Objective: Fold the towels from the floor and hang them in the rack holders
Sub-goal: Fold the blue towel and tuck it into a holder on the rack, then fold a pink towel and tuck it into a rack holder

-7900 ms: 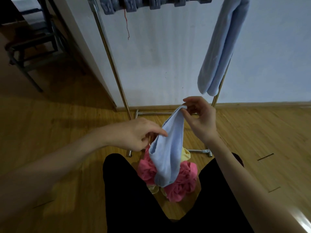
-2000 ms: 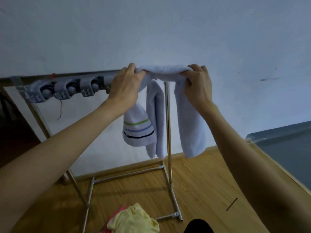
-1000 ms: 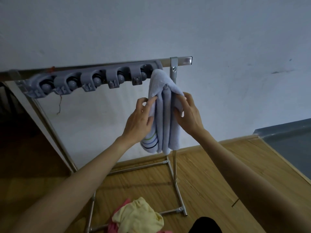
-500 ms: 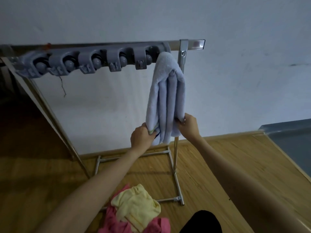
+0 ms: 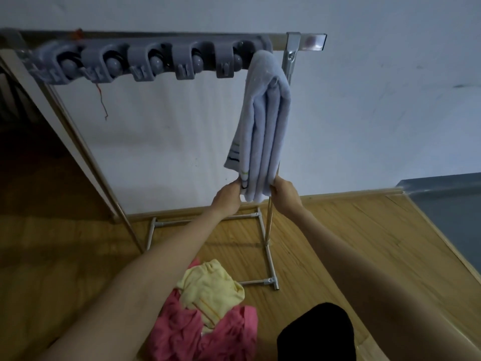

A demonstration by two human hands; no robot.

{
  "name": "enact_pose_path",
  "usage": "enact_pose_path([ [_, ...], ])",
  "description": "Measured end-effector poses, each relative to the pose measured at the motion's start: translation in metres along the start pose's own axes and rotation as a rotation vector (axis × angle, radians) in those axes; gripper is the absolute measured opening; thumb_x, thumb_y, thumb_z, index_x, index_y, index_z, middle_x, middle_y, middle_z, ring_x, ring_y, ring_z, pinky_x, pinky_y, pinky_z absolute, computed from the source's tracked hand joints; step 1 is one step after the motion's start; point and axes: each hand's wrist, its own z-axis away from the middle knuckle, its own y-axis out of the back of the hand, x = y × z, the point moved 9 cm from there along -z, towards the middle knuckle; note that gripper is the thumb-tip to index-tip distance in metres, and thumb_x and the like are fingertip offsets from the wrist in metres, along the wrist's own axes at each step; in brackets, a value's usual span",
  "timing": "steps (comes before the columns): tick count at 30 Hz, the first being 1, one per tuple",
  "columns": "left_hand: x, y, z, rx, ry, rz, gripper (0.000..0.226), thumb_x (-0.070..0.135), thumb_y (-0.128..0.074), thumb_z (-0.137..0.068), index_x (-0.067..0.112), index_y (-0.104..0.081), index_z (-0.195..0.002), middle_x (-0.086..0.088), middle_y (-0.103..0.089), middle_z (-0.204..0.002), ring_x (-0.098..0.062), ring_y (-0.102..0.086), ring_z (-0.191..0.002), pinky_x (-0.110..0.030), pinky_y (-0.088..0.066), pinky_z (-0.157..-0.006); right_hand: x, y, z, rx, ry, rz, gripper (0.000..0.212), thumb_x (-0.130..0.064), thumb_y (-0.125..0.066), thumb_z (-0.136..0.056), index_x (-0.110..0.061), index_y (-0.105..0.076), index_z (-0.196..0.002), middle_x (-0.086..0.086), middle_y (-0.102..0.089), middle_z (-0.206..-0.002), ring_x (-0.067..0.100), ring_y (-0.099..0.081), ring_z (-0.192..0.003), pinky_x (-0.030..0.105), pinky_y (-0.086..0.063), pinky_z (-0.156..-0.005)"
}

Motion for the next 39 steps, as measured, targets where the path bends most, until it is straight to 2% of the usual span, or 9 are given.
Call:
enact_pose_path([
  [2,-0.003,-0.008,0.012,-0.064,0.02,0.011,0.057,0.007,-0.045,-0.094,0.019,-0.027,-0.146,-0.009,-0.052,-0.136,-0.029,-0.055,-0.114,-0.031,-0.044,-0.082,0.002,-0.004,0.009,-0.039,-0.014,0.001,0.01,-0.005,-0.044,-0.092,-0.007,-0.051,-0.099,0.013,-0.065,-0.095,0.031,-0.061,-0.085,0.042,-0.051,-0.071],
  [5,-0.017,-0.018,0.039,-0.158,0.06,-0.028,0.074,0.009,-0.048,-0.094,0.019,-0.004,-0.153,-0.009,-0.032,-0.153,-0.029,-0.048,-0.125,-0.038,-0.046,-0.095,0.008,-0.014,0.03,-0.122,-0.05,-0.013,0.038,-0.003,-0.05,-0.088,-0.007,-0.046,-0.126,0.013,-0.06,-0.121,0.032,-0.057,-0.109,0.036,-0.047,-0.083],
  [8,-0.042,-0.027,0.077,-0.206,0.138,-0.037,0.075,0.01,-0.049,-0.094,0.014,-0.003,-0.153,-0.01,-0.016,-0.159,-0.027,-0.025,-0.143,-0.038,-0.03,-0.113,0.017,-0.033,0.063,-0.228,-0.123,0.049,0.061,-0.008,-0.052,-0.09,-0.006,-0.028,-0.146,0.015,-0.047,-0.142,0.033,-0.046,-0.128,0.038,-0.041,-0.098],
  [14,-0.098,-0.043,0.172,-0.224,0.233,-0.054,0.077,0.008,-0.055,-0.089,0.009,-0.011,-0.153,-0.012,-0.018,-0.158,-0.027,-0.024,-0.144,-0.036,-0.028,-0.115,0.015,-0.097,0.142,-0.432,-0.166,0.148,0.055,-0.013,-0.053,-0.091,-0.002,-0.034,-0.141,0.019,-0.044,-0.142,0.034,-0.045,-0.127,0.039,-0.04,-0.099],
  [19,-0.149,-0.07,0.239,-0.277,0.357,-0.04,0.076,0.014,-0.057,-0.089,0.007,-0.014,-0.152,-0.014,-0.023,-0.156,-0.03,-0.029,-0.141,-0.035,-0.031,-0.111,0.005,-0.168,0.204,-0.638,-0.063,0.208,0.063,-0.012,-0.054,-0.092,-0.002,-0.025,-0.146,0.018,-0.038,-0.146,0.032,-0.041,-0.131,0.039,-0.038,-0.103],
  [25,-0.184,-0.111,0.289,-0.281,0.381,0.005,0.054,0.01,-0.063,-0.082,0.002,-0.046,-0.133,-0.019,-0.057,-0.128,-0.034,-0.054,-0.118,-0.038,-0.046,-0.095,0.015,-0.233,0.253,-0.779,-0.032,0.207,0.062,-0.012,-0.054,-0.093,0.001,-0.023,-0.146,0.018,-0.034,-0.147,0.032,-0.04,-0.131,0.038,-0.038,-0.104],
  [30,-0.224,-0.163,0.318,-0.42,0.481,0.026,0.058,0.01,-0.058,-0.086,0.003,-0.038,-0.14,-0.018,-0.05,-0.135,-0.033,-0.048,-0.125,-0.042,-0.042,-0.1,0.028,-0.284,0.268,-0.859,-0.039,0.16,0.063,-0.004,-0.049,-0.092,0.001,-0.019,-0.148,0.019,-0.034,-0.147,0.033,-0.04,-0.131,0.037,-0.038,-0.103],
  [35,-0.265,-0.206,0.323,-0.525,0.561,0.057,0.059,0.002,-0.052,-0.086,0.004,-0.034,-0.142,-0.017,-0.046,-0.141,-0.032,-0.046,-0.129,-0.043,-0.041,-0.103,0.044,-0.342,0.277,-0.917,-0.091,0.143,0.065,-0.003,-0.045,-0.09,-0.001,-0.018,-0.149,0.019,-0.028,-0.152,0.031,-0.032,-0.138,0.036,-0.034,-0.11],
  [39,-0.298,-0.236,0.314,-0.573,0.57,0.029,0.057,-0.002,-0.05,-0.085,0.004,-0.036,-0.14,-0.016,-0.048,-0.138,-0.031,-0.051,-0.124,-0.042,-0.043,-0.101,0.061,-0.39,0.287,-0.981,-0.163,0.133,0.066,0.0,-0.048,-0.088,-0.002,-0.02,-0.148,0.019,-0.042,-0.145,0.028,-0.043,-0.131,0.033,-0.039,-0.104],
])
